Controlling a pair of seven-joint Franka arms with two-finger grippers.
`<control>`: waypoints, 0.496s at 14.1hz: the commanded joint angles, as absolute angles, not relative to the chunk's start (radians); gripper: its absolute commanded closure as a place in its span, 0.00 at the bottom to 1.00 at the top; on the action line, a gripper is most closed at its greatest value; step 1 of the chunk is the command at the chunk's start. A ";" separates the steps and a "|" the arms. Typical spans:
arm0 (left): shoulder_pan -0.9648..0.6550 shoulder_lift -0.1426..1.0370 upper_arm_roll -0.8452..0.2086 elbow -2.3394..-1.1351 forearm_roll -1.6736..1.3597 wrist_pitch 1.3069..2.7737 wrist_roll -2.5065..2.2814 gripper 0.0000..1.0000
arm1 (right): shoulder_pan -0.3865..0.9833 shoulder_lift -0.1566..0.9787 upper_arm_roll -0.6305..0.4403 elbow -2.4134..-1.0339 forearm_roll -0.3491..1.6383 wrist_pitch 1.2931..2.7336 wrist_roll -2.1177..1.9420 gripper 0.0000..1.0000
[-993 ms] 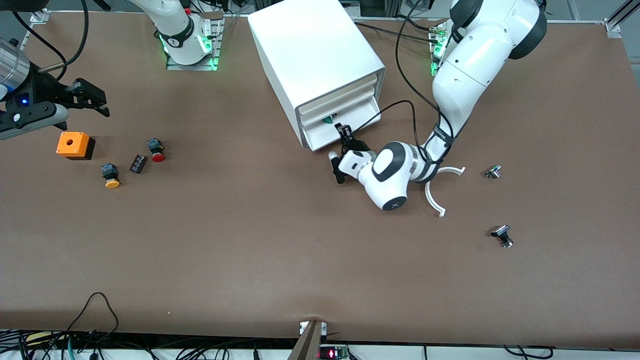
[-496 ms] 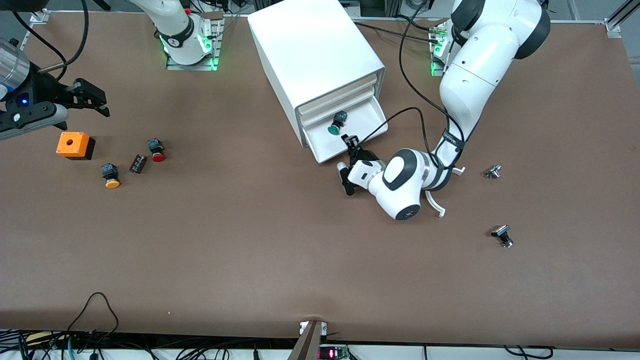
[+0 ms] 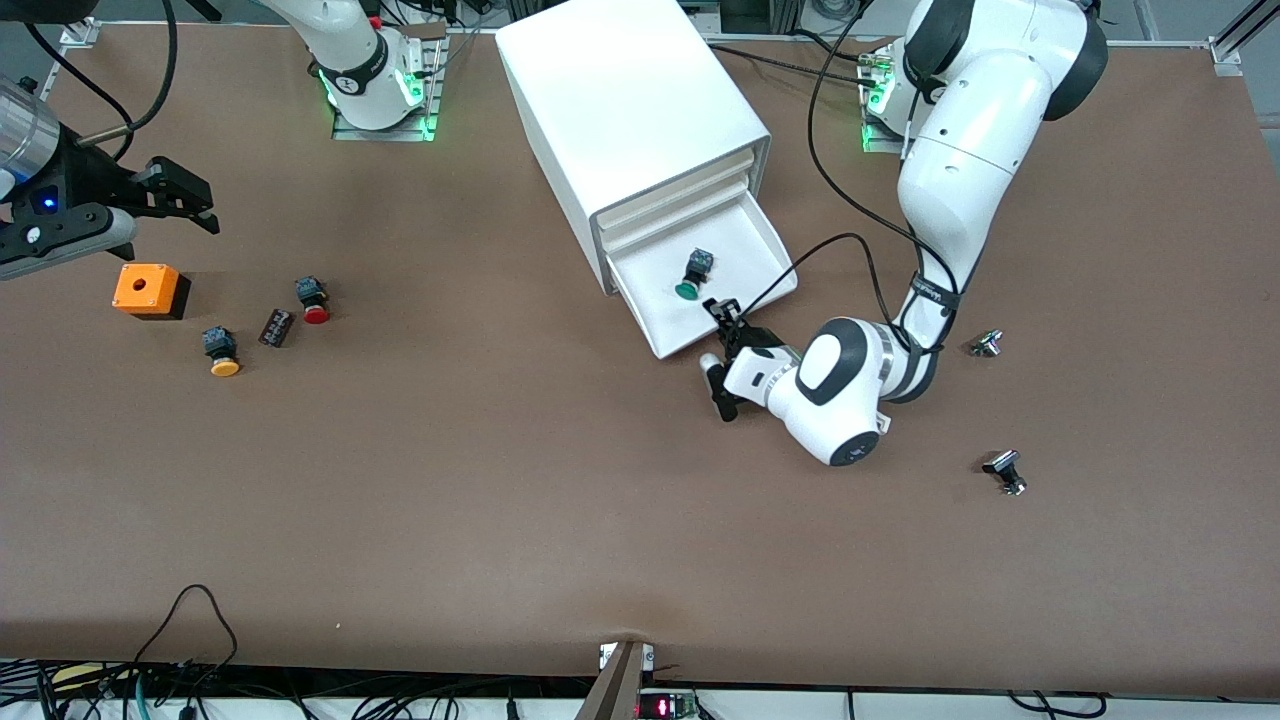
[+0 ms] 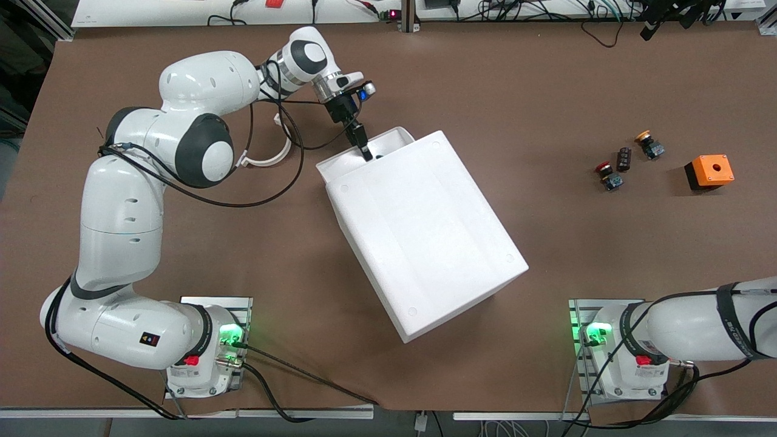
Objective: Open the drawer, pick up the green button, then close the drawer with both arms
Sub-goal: 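Pull the drawer open with the left gripper, exposing the green button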
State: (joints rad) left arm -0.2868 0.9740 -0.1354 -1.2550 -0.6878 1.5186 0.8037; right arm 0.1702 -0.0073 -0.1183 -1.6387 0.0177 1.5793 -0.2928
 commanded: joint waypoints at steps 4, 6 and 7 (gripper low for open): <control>-0.310 1.069 -0.072 -1.094 -0.652 1.629 0.790 1.00 | 0.161 0.005 -0.109 -1.612 0.009 1.571 -0.284 0.01; -0.310 1.075 -0.072 -1.091 -0.652 1.667 0.792 1.00 | 0.161 0.005 -0.110 -1.612 0.009 1.571 -0.285 0.01; -0.310 1.075 -0.071 -1.091 -0.652 1.681 0.792 1.00 | 0.161 0.005 -0.110 -1.611 0.008 1.571 -0.285 0.01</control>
State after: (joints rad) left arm -0.2848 1.0137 -0.1013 -1.1707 -0.6879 1.5099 0.8091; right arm 0.1702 -0.0073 -0.1184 -1.6387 0.0177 1.5793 -0.2928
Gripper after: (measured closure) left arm 0.912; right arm 0.004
